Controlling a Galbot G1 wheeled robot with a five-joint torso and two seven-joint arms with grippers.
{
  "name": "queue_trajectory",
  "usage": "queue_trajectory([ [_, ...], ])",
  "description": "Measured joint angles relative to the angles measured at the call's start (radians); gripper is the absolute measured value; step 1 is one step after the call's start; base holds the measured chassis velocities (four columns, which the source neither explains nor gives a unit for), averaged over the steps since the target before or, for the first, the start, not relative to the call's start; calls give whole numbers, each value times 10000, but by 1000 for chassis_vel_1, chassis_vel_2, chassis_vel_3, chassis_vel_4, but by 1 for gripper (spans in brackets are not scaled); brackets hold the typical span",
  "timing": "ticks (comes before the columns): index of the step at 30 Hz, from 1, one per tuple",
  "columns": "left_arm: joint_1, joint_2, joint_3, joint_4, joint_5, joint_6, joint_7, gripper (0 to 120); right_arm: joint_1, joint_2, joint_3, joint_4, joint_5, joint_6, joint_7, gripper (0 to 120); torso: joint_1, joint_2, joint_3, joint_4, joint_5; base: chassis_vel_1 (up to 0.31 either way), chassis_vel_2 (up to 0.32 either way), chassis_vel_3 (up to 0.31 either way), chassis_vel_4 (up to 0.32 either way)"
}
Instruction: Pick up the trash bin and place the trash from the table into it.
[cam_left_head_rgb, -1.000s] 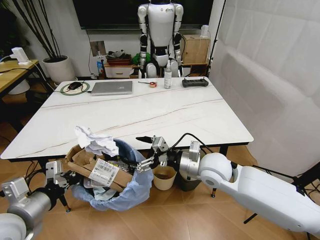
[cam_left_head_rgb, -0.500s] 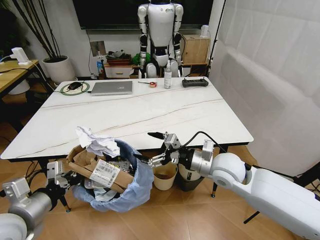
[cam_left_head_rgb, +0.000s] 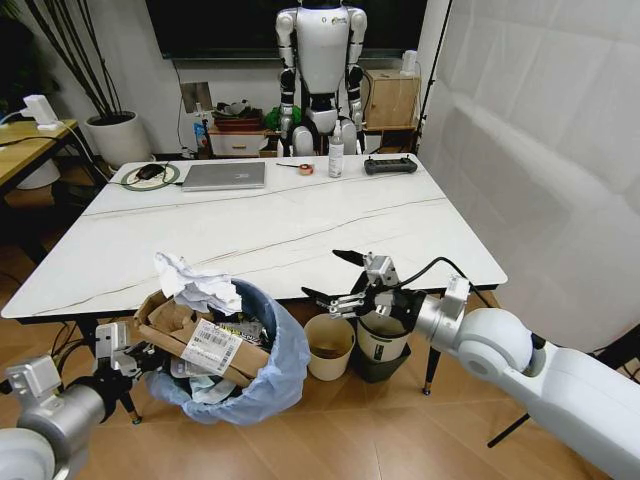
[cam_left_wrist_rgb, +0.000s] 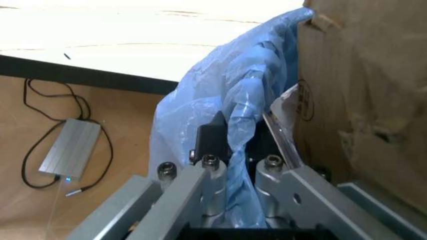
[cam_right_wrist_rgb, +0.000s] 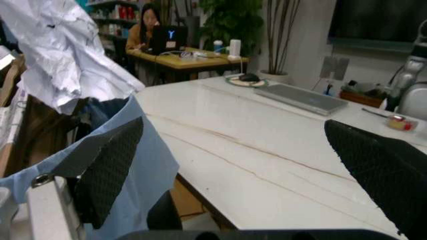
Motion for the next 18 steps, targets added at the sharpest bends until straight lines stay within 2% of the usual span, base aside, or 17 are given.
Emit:
queue_trajectory([
  [5, 25, -55, -2, -3, 111, -3, 145, 0, -934, -37, 793, -349, -59, 950, 204, 100, 0, 0, 0, 2, -1, 0, 0, 0, 0],
  [12, 22, -15, 6, 23, 153, -17, 205, 0, -2017, 69, 1994, -855, -292, 1563, 865, 100, 0, 0, 0, 0, -1, 0, 0, 0, 0],
  [16, 75, -135, -5, 21, 269, -35, 241, 0, -2292, 413, 2565, -1125, -360, 1733, 1175, 100, 0, -1, 0, -1, -2, 0, 0, 0, 0],
  [18, 130, -230, -50, -1, 328, -43, 260, 0, -2461, 711, 3027, -1315, -243, 1653, 1158, 100, 0, -1, 0, 6, 1, 0, 0, 0, 0],
])
